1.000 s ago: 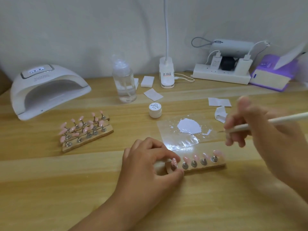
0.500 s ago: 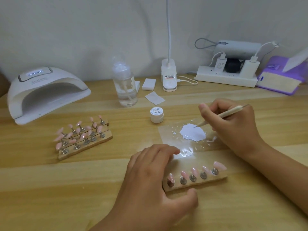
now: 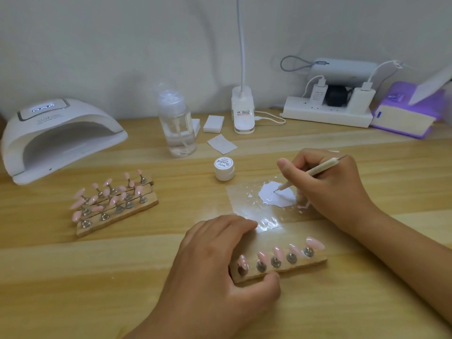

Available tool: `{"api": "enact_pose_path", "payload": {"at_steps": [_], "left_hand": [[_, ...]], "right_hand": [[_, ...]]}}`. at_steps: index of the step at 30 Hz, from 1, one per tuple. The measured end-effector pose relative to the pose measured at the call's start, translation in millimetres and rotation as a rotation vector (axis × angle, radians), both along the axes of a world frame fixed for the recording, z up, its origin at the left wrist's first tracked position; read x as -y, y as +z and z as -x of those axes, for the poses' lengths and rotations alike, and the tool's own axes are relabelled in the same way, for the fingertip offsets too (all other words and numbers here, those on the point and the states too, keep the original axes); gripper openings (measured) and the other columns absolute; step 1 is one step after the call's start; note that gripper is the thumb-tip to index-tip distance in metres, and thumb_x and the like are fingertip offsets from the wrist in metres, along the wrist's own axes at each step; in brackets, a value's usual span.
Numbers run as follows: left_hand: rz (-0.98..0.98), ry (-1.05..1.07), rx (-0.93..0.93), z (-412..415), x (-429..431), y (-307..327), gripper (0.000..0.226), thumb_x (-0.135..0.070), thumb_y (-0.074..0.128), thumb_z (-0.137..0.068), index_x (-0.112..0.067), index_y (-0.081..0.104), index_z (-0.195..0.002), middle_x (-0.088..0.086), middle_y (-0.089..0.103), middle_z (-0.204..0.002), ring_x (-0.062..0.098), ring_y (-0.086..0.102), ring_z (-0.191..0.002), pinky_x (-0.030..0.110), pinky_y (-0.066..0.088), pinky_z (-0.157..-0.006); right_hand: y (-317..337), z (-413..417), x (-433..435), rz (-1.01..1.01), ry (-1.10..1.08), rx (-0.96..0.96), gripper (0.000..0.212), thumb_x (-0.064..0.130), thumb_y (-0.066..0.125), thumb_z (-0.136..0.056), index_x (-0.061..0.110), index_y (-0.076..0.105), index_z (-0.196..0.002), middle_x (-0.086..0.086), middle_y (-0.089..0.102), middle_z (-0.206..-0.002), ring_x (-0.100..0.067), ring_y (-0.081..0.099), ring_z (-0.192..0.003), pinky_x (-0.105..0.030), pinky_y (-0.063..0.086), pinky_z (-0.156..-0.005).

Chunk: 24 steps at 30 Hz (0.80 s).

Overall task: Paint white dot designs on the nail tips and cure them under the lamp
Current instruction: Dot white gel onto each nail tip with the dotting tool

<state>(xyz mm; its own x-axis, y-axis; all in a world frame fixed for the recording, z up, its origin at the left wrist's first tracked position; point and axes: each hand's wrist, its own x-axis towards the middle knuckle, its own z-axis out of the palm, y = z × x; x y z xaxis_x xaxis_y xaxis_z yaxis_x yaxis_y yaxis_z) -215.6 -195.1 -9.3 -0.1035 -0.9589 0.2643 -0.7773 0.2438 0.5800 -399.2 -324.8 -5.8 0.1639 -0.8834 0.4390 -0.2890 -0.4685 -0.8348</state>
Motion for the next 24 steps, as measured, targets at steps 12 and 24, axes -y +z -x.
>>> {"api": "enact_pose_path", "payload": {"at_steps": [12, 24], "left_hand": [[-0.005, 0.002, 0.005, 0.5, 0.2, 1.6, 0.054, -0.058, 0.054, -0.066, -0.040, 0.062, -0.116, -0.037, 0.051, -0.112, -0.019, 0.034, -0.117, -0.001, 0.016, -0.098], [-0.023, 0.007, -0.001, 0.7, 0.3, 2.1, 0.049, -0.054, 0.056, -0.068, -0.038, 0.063, -0.114, -0.030, 0.057, -0.111, -0.006, 0.049, -0.114, 0.009, 0.028, -0.099]], "right_hand": [[-0.3, 0.1, 1.0, 0.000, 0.007, 0.011, 0.039, 0.014, 0.070, -0.091, 0.004, 0.055, -0.056, -0.010, 0.054, -0.048, -0.022, 0.052, -0.043, -0.021, 0.043, -0.047], [-0.3, 0.0, -0.5, -0.015, 0.040, 0.010, 0.040, 0.014, 0.070, -0.091, 0.002, 0.054, -0.055, -0.011, 0.054, -0.047, -0.017, 0.050, -0.039, -0.018, 0.041, -0.046]]}}
